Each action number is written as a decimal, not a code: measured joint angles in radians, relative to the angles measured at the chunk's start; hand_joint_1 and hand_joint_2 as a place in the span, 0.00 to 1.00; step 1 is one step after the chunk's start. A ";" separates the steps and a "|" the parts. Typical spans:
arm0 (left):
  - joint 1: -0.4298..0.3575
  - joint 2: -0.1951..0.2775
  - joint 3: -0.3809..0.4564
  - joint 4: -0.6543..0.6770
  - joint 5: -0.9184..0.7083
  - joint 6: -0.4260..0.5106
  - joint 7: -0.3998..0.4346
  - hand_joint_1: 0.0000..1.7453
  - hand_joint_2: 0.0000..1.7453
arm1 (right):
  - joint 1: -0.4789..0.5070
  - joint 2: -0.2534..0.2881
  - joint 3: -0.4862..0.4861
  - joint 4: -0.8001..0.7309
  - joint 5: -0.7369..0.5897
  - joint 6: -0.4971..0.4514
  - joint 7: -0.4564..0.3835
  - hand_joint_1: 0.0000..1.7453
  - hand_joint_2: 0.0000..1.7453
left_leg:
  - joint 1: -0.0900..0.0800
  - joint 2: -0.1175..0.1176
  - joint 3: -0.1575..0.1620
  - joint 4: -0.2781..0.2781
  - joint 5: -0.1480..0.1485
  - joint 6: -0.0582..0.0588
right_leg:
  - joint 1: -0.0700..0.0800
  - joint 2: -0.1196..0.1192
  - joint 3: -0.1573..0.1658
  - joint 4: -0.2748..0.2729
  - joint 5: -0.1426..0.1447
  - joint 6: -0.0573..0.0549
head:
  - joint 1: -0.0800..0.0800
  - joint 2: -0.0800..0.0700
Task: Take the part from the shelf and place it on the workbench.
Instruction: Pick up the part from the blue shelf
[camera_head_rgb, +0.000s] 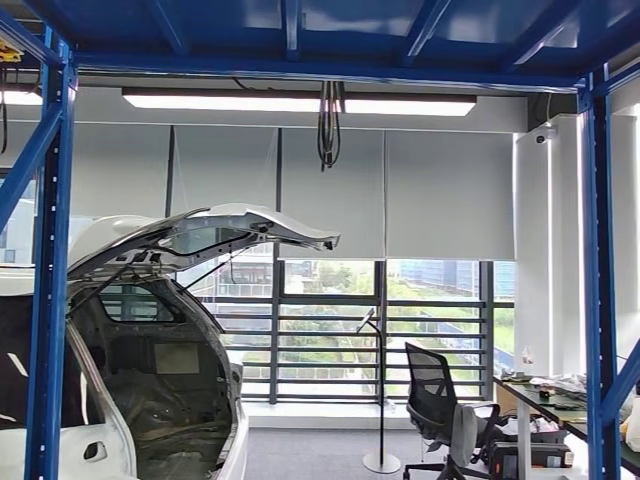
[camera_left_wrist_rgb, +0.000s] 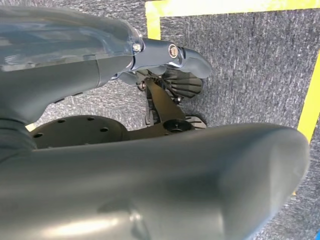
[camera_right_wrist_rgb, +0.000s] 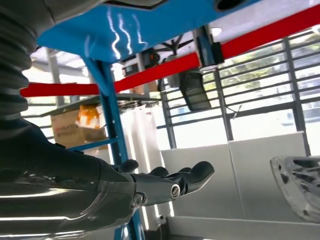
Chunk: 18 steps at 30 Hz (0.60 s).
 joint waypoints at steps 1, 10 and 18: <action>0.000 -0.001 0.002 0.000 0.002 0.002 -0.001 0.00 0.00 | 0.029 0.002 0.004 -0.013 0.038 -0.013 0.015 0.00 1.00 | 0.000 0.000 0.001 0.000 0.000 -0.001 | 0.000 0.000 0.000 0.000 0.000 0.000 | 0.000 0.000; 0.002 -0.004 0.017 0.000 0.004 0.014 -0.002 0.00 0.00 | 0.194 0.031 0.029 -0.073 0.282 -0.070 0.124 0.00 1.00 | -0.002 0.001 0.004 -0.001 -0.001 -0.002 | 0.000 0.001 0.004 0.000 -0.001 -0.001 | 0.000 0.000; 0.002 -0.004 0.017 0.000 -0.005 0.012 -0.009 0.00 0.00 | 0.230 0.071 0.014 -0.070 0.329 -0.071 0.180 0.00 1.00 | -0.003 0.002 0.006 0.000 -0.001 -0.002 | -0.001 0.001 0.006 0.000 -0.002 -0.001 | 0.000 0.000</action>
